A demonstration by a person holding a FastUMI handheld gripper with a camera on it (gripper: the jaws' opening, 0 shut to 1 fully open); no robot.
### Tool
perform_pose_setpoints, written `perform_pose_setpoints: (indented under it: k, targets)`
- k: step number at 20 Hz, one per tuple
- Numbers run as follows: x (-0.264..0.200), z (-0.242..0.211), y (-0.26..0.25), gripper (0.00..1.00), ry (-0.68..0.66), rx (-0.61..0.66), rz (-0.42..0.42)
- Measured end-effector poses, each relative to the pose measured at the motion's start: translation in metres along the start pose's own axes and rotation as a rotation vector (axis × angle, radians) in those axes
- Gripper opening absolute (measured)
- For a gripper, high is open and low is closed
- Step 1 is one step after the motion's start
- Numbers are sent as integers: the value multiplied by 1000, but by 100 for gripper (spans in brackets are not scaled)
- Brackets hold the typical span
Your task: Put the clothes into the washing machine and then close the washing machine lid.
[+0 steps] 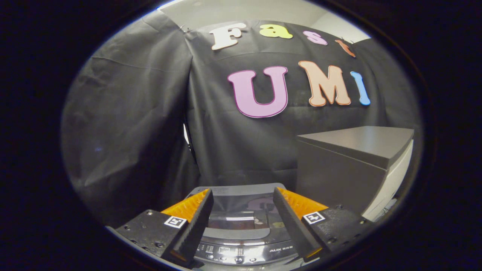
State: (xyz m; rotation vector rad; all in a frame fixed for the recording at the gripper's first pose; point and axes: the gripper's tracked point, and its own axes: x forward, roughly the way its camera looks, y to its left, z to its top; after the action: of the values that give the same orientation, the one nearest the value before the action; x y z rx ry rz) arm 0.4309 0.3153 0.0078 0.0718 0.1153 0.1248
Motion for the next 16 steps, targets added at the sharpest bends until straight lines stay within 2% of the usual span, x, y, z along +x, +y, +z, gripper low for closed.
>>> perform_pose_setpoints:
  k: [10,16]
  targets:
    - [-69,40,-2,97,-49,-98,52]
    - [-113,63,-7,97,-69,-80,70]
